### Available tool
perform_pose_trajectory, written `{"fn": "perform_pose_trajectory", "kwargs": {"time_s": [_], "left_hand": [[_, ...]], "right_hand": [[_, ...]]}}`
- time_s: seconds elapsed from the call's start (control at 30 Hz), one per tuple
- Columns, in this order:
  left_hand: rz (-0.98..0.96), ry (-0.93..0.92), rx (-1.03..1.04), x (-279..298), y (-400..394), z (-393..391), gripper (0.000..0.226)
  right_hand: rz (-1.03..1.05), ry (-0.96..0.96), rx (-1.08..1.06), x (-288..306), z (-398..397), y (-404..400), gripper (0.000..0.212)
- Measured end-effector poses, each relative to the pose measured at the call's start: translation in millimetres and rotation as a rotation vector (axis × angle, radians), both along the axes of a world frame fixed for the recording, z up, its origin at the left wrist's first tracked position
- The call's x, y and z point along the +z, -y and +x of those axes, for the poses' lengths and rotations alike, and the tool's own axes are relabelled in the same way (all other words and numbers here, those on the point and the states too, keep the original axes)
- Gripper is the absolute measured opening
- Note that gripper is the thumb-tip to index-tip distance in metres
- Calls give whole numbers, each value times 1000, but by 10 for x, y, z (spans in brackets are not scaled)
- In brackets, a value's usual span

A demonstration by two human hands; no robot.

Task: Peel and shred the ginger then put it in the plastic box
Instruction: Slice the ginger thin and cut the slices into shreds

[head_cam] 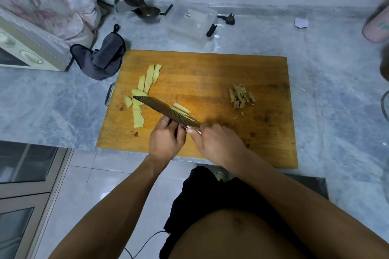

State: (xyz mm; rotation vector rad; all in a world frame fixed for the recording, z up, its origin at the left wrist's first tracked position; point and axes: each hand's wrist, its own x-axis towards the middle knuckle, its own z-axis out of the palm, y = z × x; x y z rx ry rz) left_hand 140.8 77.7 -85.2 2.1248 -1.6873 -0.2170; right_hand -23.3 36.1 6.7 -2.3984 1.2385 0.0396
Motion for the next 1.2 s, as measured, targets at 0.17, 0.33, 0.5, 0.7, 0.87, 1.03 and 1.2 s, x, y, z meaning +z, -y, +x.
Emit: {"fn": "perform_pose_trajectory", "kwargs": {"time_s": [0.17, 0.33, 0.5, 0.7, 0.87, 1.03, 1.2], "left_hand": [[-17, -6, 0, 3, 4, -13, 32], [-19, -22, 12, -8, 6, -6, 34], [-34, -6, 13, -2, 2, -16, 29], [-21, -9, 3, -40, 3, 17, 30], [-33, -1, 2, -21, -3, 7, 24], [-14, -6, 10, -17, 1, -12, 29], [-21, 17, -9, 4, 11, -5, 33]], "right_hand": [[67, 22, -32, 55, -74, -29, 57], [65, 27, -45, 41, -40, -47, 58], [70, 40, -51, 43, -65, -37, 56], [20, 0, -17, 42, -90, -28, 56], [-5, -10, -1, 42, -93, -9, 57], [-12, -41, 14, -21, -67, -12, 56], [-7, -31, 14, -57, -51, -2, 56]]}}
